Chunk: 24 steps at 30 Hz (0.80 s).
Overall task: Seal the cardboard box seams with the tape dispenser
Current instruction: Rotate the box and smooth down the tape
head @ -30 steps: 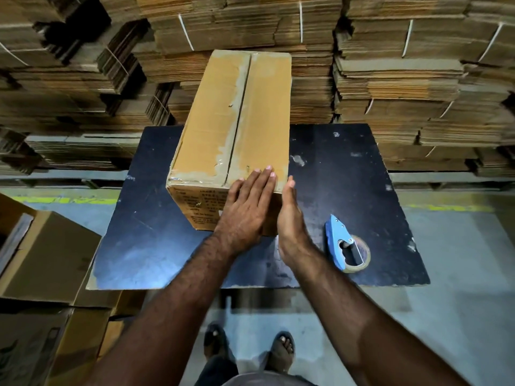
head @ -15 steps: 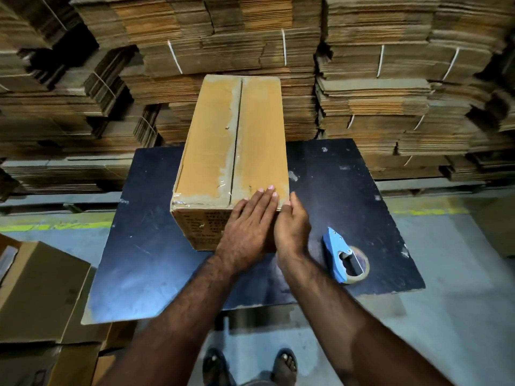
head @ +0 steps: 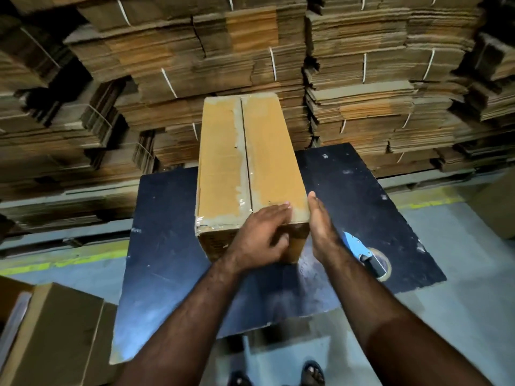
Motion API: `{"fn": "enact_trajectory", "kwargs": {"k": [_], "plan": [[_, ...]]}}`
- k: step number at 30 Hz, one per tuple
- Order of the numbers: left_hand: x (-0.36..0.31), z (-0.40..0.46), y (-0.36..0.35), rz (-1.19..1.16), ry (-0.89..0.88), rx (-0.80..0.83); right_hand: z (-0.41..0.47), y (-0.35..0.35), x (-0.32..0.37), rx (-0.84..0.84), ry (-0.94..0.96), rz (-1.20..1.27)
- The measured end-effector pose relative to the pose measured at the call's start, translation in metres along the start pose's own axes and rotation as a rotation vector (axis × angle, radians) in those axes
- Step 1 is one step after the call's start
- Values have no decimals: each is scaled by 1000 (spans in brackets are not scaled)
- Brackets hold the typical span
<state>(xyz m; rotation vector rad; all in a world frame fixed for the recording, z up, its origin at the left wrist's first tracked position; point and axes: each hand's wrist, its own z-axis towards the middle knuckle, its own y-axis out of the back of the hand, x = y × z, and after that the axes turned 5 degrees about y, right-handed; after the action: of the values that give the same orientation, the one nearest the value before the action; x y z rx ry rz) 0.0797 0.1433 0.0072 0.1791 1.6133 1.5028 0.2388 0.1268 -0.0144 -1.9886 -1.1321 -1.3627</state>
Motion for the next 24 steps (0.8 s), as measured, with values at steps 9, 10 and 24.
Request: {"fn": "enact_trajectory", "kwargs": {"k": [9, 10, 24], "plan": [[82, 9, 54, -13, 687, -133, 20, -19, 32, 46, 346, -695], [84, 7, 51, -63, 707, -123, 23, -18, 29, 59, 343, -704], [20, -66, 7, -232, 710, -228, -25, 54, -13, 120, 440, -740]]}}
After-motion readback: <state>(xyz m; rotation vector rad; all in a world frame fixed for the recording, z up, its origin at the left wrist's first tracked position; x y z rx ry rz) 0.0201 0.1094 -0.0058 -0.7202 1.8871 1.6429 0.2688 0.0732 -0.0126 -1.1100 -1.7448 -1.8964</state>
